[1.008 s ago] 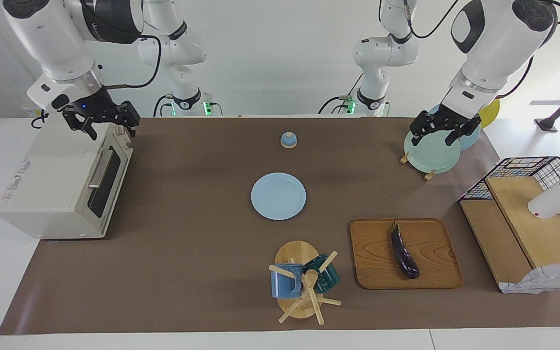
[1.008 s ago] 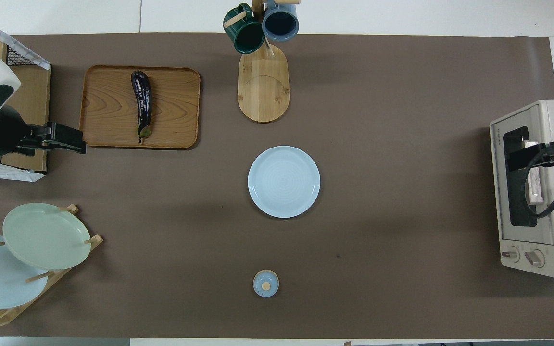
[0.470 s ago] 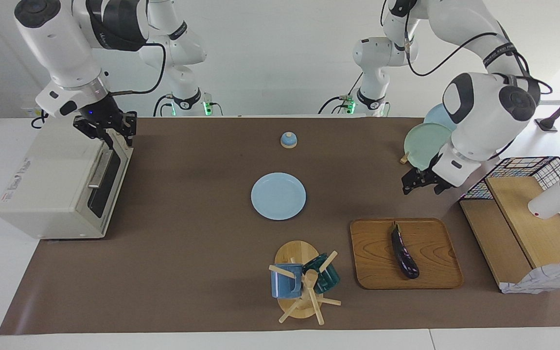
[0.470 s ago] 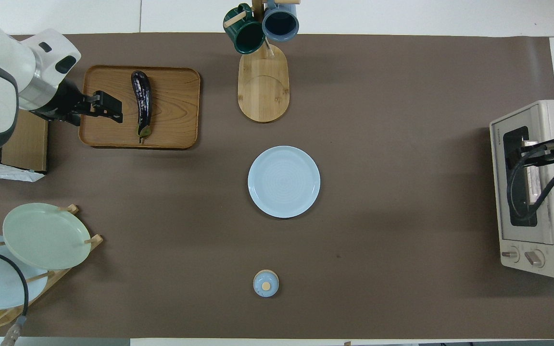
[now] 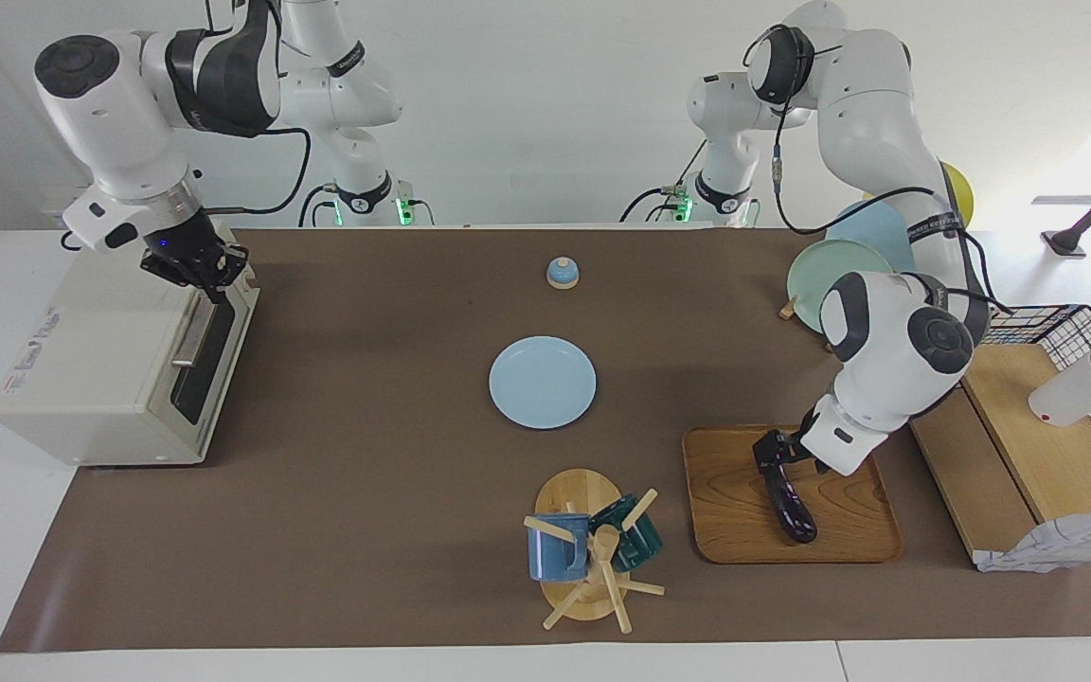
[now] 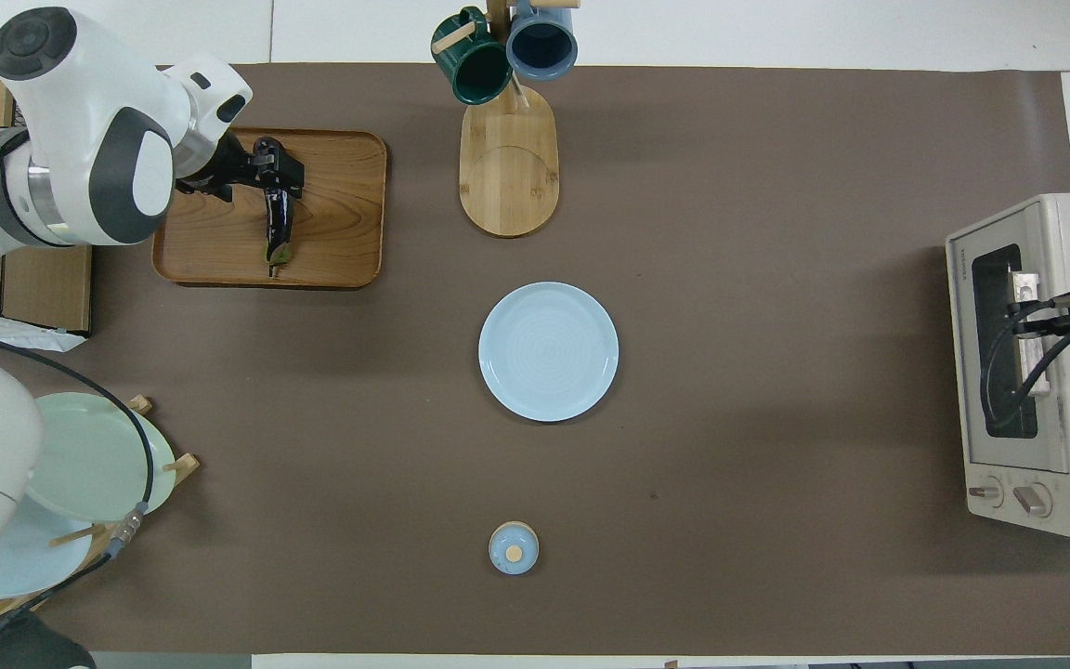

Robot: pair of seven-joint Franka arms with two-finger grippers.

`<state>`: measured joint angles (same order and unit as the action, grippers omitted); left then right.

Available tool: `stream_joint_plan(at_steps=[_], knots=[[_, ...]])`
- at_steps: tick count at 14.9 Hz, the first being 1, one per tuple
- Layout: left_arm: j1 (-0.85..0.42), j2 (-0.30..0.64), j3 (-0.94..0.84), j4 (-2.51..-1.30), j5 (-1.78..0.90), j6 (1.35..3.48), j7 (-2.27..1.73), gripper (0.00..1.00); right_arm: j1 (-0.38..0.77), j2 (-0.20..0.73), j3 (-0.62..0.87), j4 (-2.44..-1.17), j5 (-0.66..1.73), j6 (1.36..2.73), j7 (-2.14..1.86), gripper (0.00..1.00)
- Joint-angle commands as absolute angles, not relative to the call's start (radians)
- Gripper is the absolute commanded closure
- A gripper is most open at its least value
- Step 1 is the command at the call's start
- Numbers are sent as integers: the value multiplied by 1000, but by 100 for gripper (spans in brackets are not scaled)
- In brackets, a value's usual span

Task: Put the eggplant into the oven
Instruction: 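Move the left gripper over the eggplant on the wooden tray, then lower the left gripper and close it on the eggplant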

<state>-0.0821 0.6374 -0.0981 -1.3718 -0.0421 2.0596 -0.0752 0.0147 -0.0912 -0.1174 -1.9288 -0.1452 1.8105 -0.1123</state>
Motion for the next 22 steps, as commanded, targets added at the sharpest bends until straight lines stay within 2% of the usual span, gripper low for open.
stream_joint_plan(at_steps=[1, 7, 13, 17, 19, 20, 21, 22], knots=[[-83, 655, -95, -1390, 21, 2158, -74, 0, 3, -114, -112, -1991, -184, 1853, -43, 100], [-94, 638, -97, -1508, 34, 2244, -72, 0, -34, -107, -112, -2031, -193, 1899, -43, 100], [-90, 640, -98, -1450, 35, 2126, -71, 26, -48, -109, -112, -2066, -193, 1944, -41, 100], [-95, 640, -98, -1451, 35, 2129, -71, 49, -71, -107, -110, -2085, -193, 1963, -52, 100], [-95, 640, -97, -1453, 32, 2129, -71, 73, -69, -109, -110, -2088, -193, 1964, -55, 100], [-95, 640, -98, -1453, 32, 2126, -71, 91, -69, -109, -110, -2089, -195, 1963, -55, 100], [-92, 640, -98, -1450, 32, 2120, -71, 100, -69, -109, -110, -2091, -193, 1963, -51, 100], [-91, 638, -98, -1444, 26, 2106, -71, 100, -71, -109, -110, -2097, -190, 1965, -45, 100]])
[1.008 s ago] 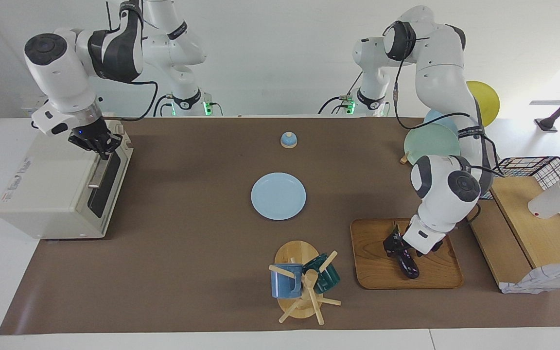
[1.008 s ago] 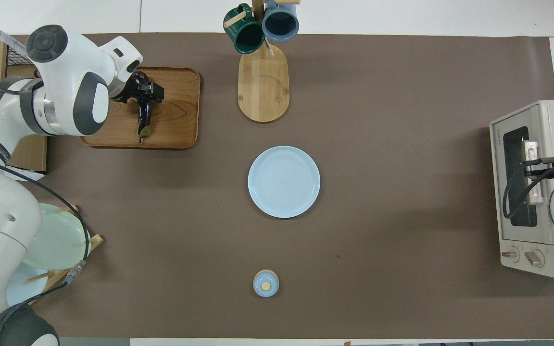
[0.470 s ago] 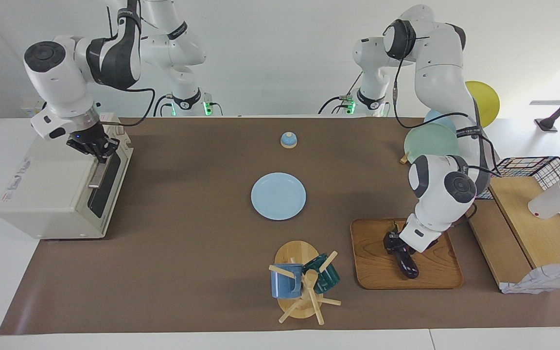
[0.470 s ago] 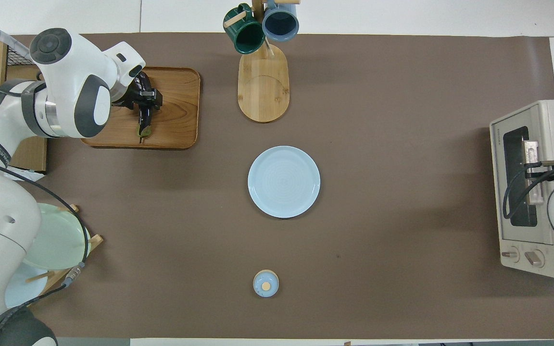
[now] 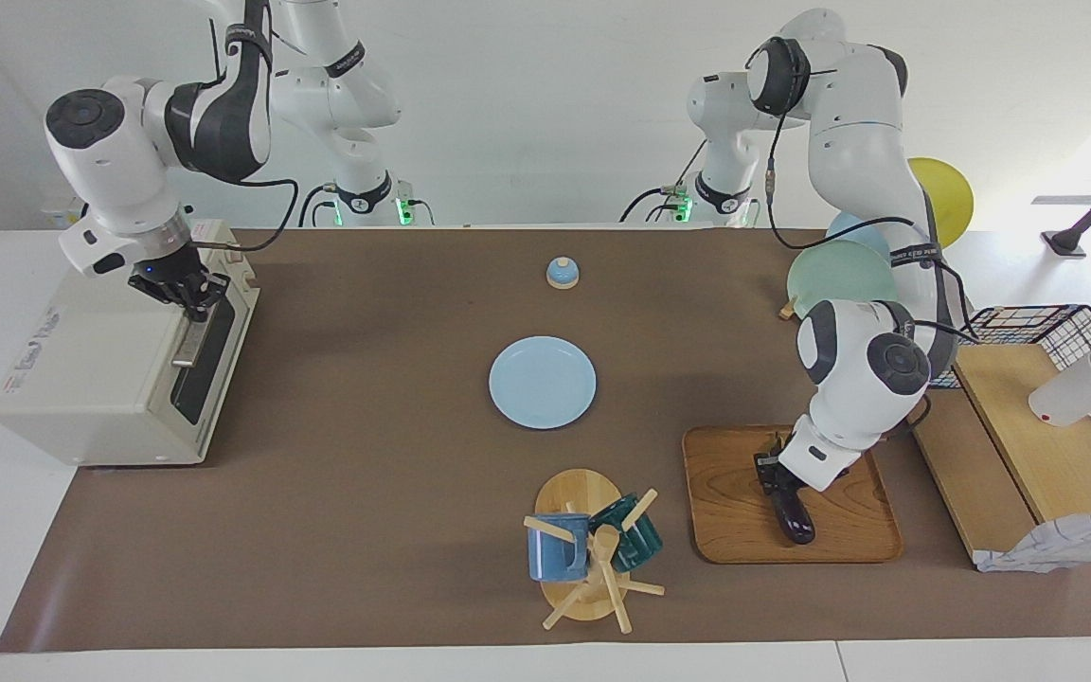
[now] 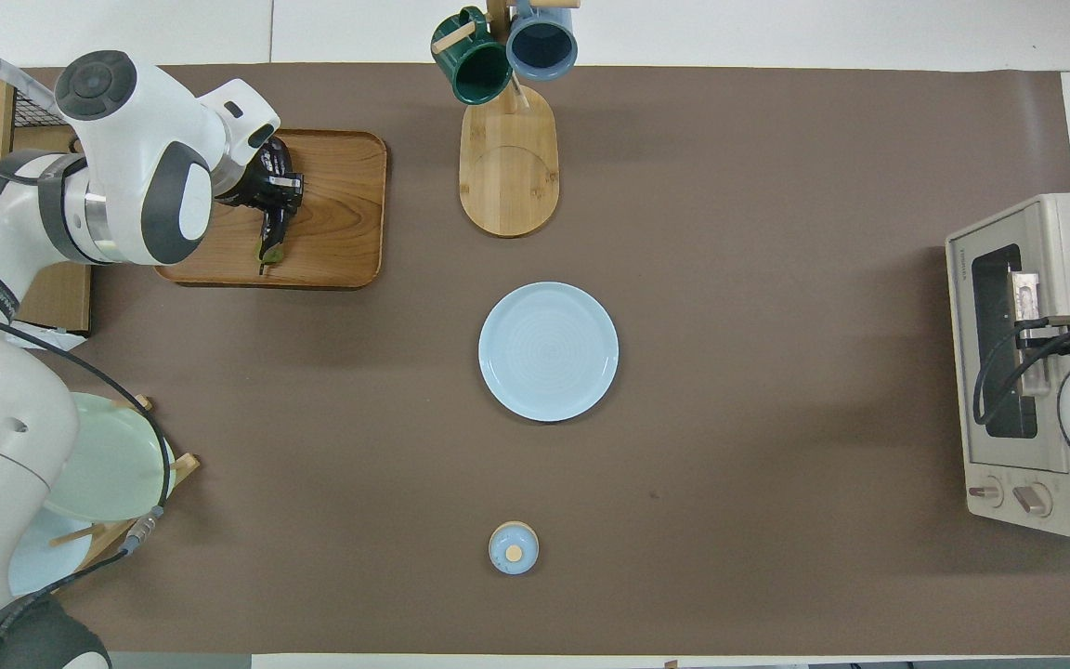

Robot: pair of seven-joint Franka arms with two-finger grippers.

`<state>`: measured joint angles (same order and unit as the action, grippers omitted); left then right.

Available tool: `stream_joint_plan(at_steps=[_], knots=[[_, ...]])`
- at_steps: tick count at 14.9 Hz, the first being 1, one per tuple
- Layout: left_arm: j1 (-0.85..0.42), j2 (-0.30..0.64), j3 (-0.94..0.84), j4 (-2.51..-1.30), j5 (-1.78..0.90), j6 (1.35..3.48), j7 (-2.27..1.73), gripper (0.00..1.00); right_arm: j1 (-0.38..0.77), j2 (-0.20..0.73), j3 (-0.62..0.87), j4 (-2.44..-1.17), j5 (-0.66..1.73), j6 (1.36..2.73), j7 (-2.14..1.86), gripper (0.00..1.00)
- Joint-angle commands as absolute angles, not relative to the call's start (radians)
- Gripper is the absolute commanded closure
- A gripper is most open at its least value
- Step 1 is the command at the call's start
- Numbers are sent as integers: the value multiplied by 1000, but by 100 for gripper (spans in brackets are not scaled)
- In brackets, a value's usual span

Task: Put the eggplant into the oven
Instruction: 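Lower the left gripper and close it on the eggplant, then lift the eggplant with the left gripper and carry it toward the plate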

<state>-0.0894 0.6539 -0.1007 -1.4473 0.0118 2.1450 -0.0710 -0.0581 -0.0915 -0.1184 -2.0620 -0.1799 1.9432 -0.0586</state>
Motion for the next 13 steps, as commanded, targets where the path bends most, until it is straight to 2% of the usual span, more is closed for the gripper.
stream_joint_plan(at_steps=[1, 3, 5, 7, 10, 13], knots=[[-87, 634, -101, -1436, 22, 2077, -72, 100, -69, -109, -110, -2098, -187, 1968, -43, 100], [-94, 573, -100, -1407, -55, 1988, -87, 100, -58, -109, -109, -2098, -181, 1977, -44, 100], [-97, 468, -100, -1433, -107, 1919, -157, 100, -57, -86, -109, -2105, -173, 2011, -48, 100], [-152, 392, -101, -1440, -115, 1830, -247, 100, -40, -68, -107, -2112, -146, 2043, -46, 100], [-265, 318, -104, -1486, -121, 1787, -423, 100, -2, -25, -107, -2114, -133, 2089, -35, 100], [-371, 289, -104, -1544, -142, 1825, -520, 100, 29, 3, -104, -2135, -106, 2150, -32, 100]])
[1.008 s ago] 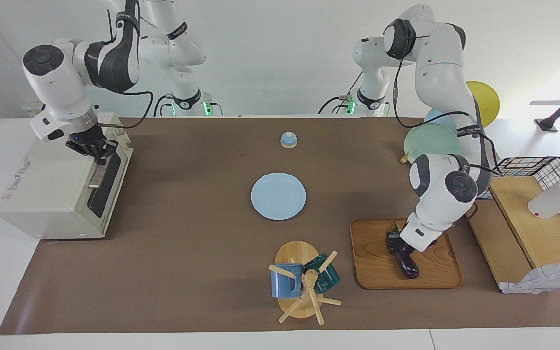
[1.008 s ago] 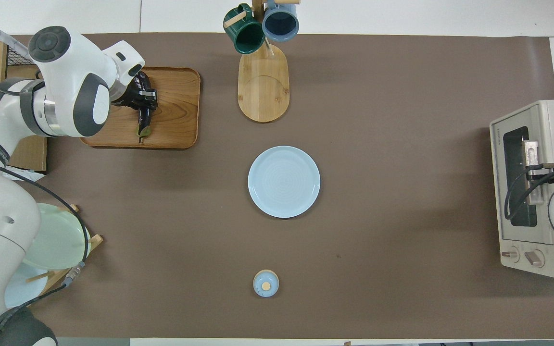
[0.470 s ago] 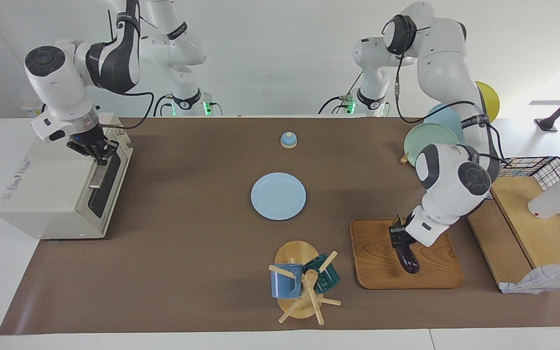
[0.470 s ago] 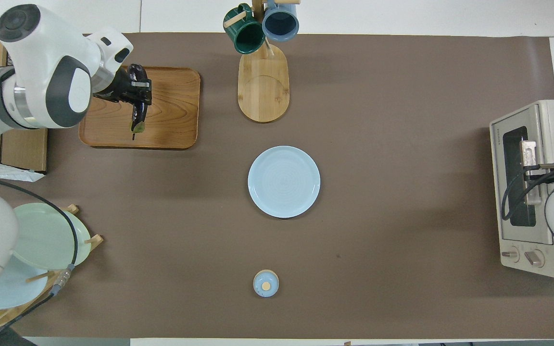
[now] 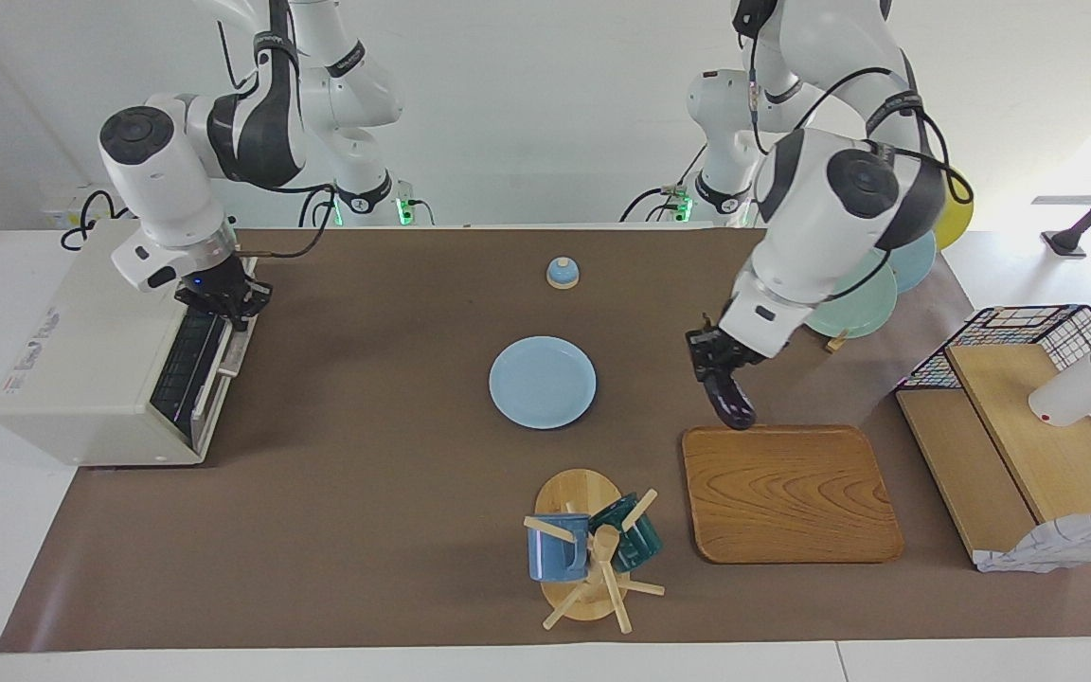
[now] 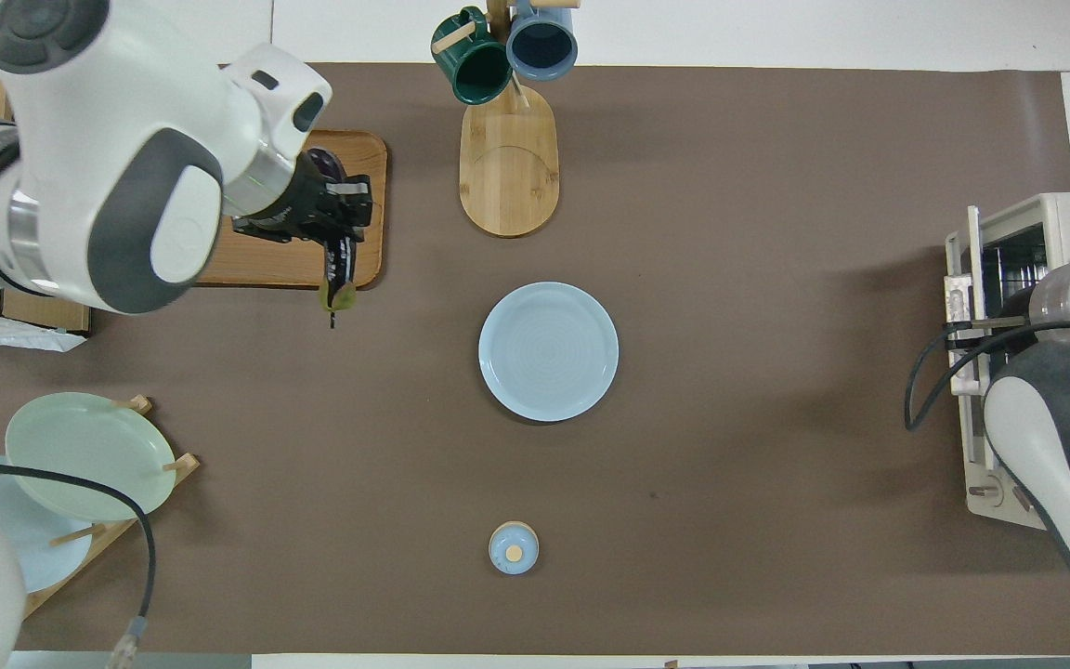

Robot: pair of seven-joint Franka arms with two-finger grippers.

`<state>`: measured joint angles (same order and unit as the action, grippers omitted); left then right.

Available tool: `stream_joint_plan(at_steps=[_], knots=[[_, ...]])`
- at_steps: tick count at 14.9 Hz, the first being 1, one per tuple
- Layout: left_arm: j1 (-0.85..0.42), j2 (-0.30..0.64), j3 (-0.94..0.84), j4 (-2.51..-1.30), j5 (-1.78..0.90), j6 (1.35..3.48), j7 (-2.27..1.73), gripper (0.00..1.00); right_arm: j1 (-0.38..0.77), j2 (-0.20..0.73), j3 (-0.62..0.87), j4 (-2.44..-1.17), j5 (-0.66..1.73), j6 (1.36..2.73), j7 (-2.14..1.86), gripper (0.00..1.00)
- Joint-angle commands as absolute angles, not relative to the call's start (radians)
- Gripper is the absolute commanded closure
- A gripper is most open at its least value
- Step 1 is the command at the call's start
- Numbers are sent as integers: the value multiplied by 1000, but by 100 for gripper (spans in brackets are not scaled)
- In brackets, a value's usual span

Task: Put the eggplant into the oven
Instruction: 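Lift the eggplant with the left gripper and carry it toward the plate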

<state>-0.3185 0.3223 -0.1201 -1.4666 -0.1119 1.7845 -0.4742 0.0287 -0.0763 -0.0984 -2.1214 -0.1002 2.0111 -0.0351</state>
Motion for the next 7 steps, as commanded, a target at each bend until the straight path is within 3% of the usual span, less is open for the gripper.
stream_joint_plan(at_steps=[1, 5, 7], knots=[[-400, 278, -104, -1580, -164, 1862, -532, 100, 35, 15, -104, -2143, -106, 2163, -32, 100], [-532, 222, -104, -1802, -178, 2147, -615, 100, 38, 38, -106, -2198, -106, 2272, -32, 100], [-583, 259, -104, -1816, -178, 2212, -629, 100, 40, 37, -104, -2221, -106, 2301, -32, 100]])
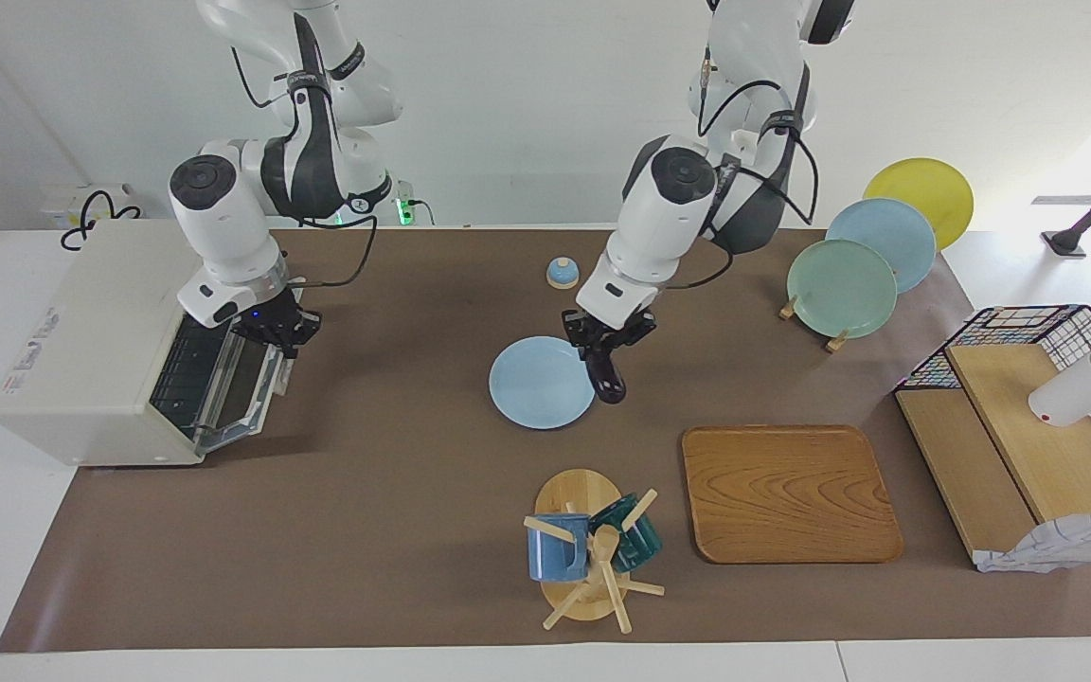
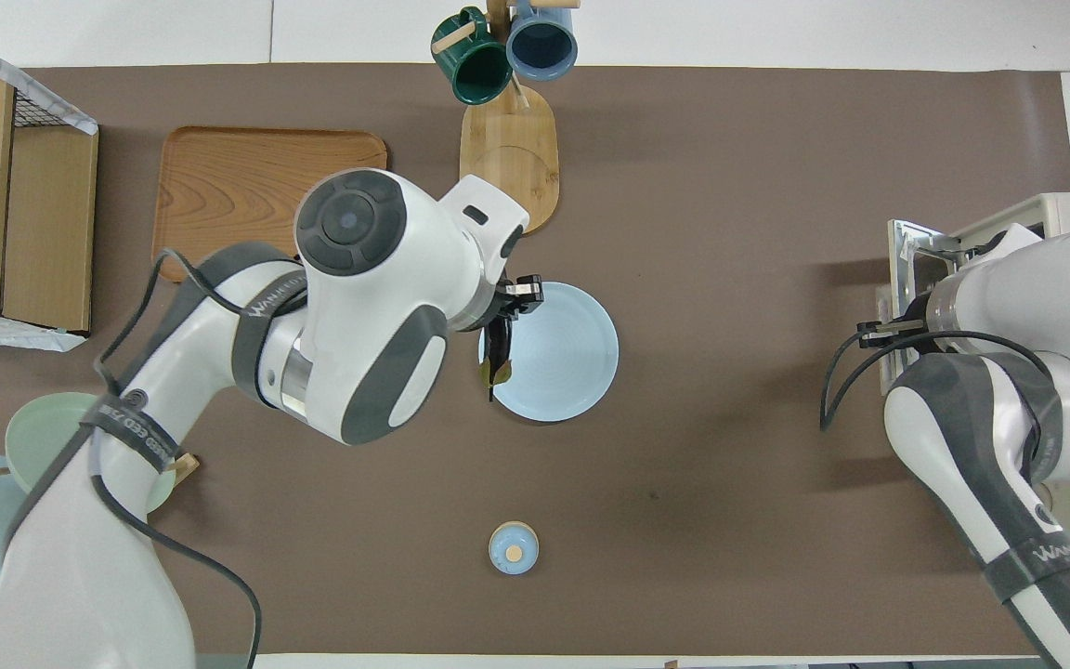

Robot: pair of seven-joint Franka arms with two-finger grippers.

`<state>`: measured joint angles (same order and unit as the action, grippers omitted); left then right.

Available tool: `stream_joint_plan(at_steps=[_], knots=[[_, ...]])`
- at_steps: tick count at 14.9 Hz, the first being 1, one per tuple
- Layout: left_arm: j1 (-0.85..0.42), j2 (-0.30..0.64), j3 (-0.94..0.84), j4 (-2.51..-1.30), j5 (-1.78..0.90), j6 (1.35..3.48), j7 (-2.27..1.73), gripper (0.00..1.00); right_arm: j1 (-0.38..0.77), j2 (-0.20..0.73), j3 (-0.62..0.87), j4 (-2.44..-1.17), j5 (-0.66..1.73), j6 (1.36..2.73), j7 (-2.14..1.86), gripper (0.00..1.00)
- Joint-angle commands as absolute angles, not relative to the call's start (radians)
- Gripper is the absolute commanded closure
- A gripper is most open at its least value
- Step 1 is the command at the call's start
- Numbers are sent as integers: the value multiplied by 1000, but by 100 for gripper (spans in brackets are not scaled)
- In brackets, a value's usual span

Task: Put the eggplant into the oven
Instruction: 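Lift the eggplant with the left gripper and carry it toward the plate, then set the eggplant on the blue plate while the right gripper approaches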

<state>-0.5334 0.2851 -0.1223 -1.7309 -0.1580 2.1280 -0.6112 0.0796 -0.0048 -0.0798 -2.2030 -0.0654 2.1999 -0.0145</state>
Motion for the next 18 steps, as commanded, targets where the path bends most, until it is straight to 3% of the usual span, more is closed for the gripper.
stream_joint_plan(at_steps=[1, 6, 14, 15, 17, 18], knots=[[-592, 284, -104, -1816, -178, 2232, -627, 100, 43, 35, -104, -2232, -106, 2309, -31, 100], [-658, 374, -101, -1819, -178, 2330, -646, 100, 61, 73, -104, -2281, -106, 2410, -28, 100], [-661, 379, -101, -1861, -178, 2373, -632, 100, 107, 126, -104, -2284, -88, 2444, 69, 100], [-658, 380, -101, -1861, -178, 2373, -630, 83, 107, 127, -104, -2284, -57, 2445, 69, 100], [-654, 380, -101, -1859, -176, 2372, -632, 17, 155, 133, -104, -2283, 27, 2468, 74, 100], [-650, 380, -101, -1858, -178, 2370, -630, 0, 182, 135, -104, -2283, 46, 2496, 89, 100]])
